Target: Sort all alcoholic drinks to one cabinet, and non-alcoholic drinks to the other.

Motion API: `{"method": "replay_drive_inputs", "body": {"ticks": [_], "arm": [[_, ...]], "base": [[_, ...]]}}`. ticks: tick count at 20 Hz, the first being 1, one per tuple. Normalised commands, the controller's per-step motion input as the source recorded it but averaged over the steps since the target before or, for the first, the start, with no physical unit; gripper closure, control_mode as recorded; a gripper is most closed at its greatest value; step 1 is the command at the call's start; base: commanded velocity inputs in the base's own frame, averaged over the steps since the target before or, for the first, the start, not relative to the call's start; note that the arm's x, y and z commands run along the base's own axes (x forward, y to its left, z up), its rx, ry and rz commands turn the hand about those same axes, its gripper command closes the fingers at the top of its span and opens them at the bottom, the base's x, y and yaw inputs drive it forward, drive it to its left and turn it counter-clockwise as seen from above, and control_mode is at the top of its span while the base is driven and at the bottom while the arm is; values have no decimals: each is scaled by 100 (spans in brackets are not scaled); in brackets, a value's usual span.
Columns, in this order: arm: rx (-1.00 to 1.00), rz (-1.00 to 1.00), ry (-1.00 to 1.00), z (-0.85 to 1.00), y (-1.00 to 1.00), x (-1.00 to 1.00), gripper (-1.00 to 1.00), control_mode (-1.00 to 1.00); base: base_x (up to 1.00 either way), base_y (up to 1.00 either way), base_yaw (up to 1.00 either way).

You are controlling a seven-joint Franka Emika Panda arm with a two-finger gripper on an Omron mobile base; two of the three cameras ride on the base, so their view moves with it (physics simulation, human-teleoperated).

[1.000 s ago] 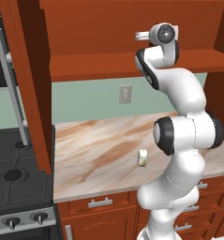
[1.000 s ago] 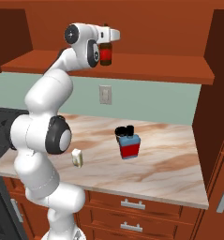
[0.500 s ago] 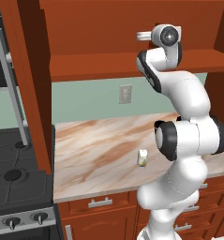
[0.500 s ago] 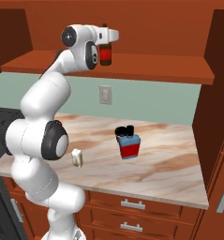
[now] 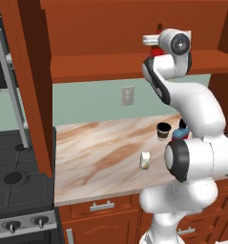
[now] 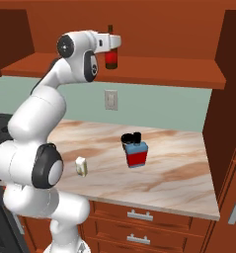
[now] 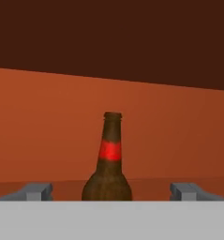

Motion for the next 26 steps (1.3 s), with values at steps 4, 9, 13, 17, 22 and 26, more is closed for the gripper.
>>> {"method": "replay_drive_inputs", "body": {"ticks": [4, 9, 13, 17, 22, 26], "arm": [[0, 6, 3, 1, -1, -62, -100, -100], [0, 6, 11, 0, -5, -60, -100, -100], [0, 5, 17, 0, -7, -55, -100, -100], [0, 5, 16, 0, -9, -54, -100, -100], [0, 4, 15, -2, -8, -54, -100, -100], [0, 1, 17, -10, -4, -49, -100, -100]], "base": [[0, 0, 0], [0, 0, 0], [0, 0, 0], [0, 0, 0], [0, 0, 0], [0, 0, 0]]}}
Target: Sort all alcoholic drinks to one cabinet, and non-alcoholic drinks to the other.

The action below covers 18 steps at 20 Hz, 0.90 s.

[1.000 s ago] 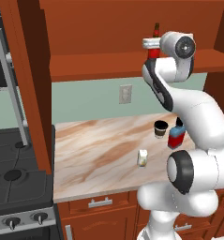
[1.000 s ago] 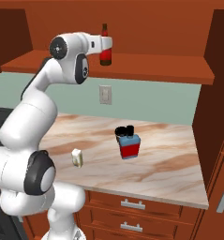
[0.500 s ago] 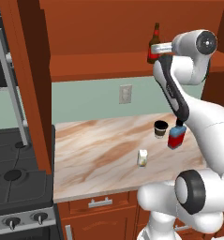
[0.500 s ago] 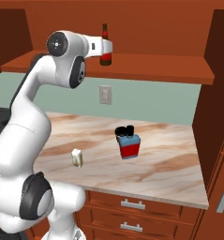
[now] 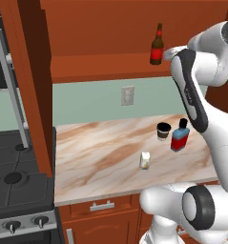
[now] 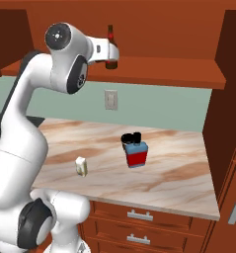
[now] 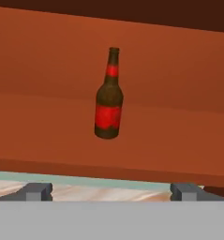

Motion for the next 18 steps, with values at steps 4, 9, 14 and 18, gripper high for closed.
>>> {"method": "replay_drive_inputs", "body": {"ticks": [4, 9, 14, 18], "arm": [[0, 0, 16, -25, 0, -40, -100, -100], [0, 1, 16, -37, -1, -31, -100, -100], [0, 3, 13, -35, -7, -30, -100, -100], [0, 2, 7, -37, -14, -21, -100, -100]], "base": [[0, 0, 0], [0, 0, 0], [0, 0, 0], [0, 0, 0]]}}
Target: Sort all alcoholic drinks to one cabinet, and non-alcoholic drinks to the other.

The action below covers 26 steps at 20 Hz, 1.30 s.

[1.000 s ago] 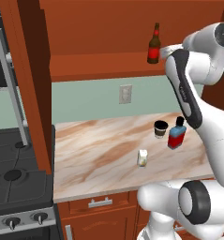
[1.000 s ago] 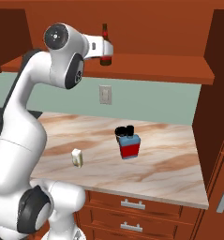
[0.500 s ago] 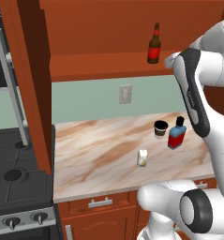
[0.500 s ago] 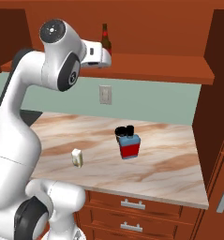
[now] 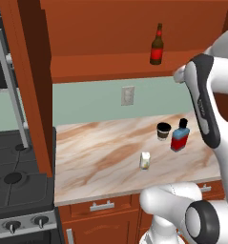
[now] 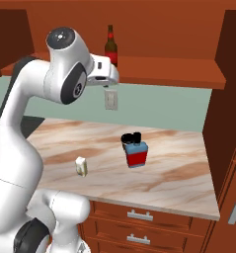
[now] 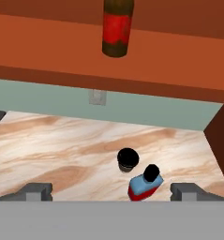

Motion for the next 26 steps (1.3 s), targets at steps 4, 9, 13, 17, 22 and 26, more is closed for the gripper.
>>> {"method": "replay_drive_inputs", "body": {"ticks": [4, 9, 13, 17, 22, 26], "arm": [[0, 0, 1, -43, -18, -10, -100, -100], [0, 0, 0, -48, -14, -4, -100, -100], [0, 0, 3, -46, -9, 0, -100, -100], [-2, 0, 5, -48, -6, 0, -100, -100], [-2, 0, 6, -42, -9, 0, -100, -100], [-1, 0, 5, -41, -14, 0, -100, -100]], "base": [[0, 0, 0], [0, 0, 0], [0, 0, 0], [0, 0, 0], [0, 0, 0], [0, 0, 0]]}}
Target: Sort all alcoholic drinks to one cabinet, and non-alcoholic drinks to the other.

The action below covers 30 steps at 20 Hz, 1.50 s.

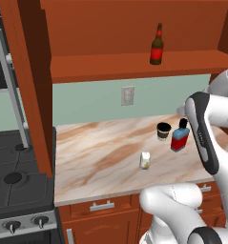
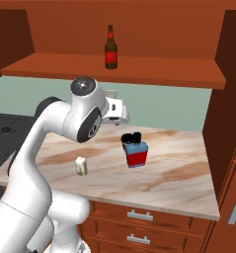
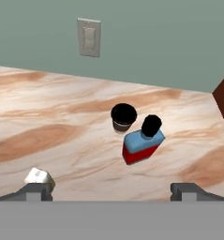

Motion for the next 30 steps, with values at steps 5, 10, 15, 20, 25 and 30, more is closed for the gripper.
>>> {"method": "replay_drive_inputs", "body": {"ticks": [5, 10, 15, 20, 25, 30], "arm": [[0, 0, 4, -40, -18, 0, -100, -100], [-1, 0, 2, -36, -13, 2, -100, -100], [-1, 0, 0, -31, -8, 7, -100, -100], [0, 0, 0, -28, -8, 9, -100, -100], [0, 0, 1, -22, -9, 20, -100, -100], [0, 0, 3, -15, -9, 26, -100, -100]], "base": [[0, 0, 0], [0, 0, 0], [0, 0, 0], [0, 0, 0], [0, 0, 0], [0, 0, 0]]}}
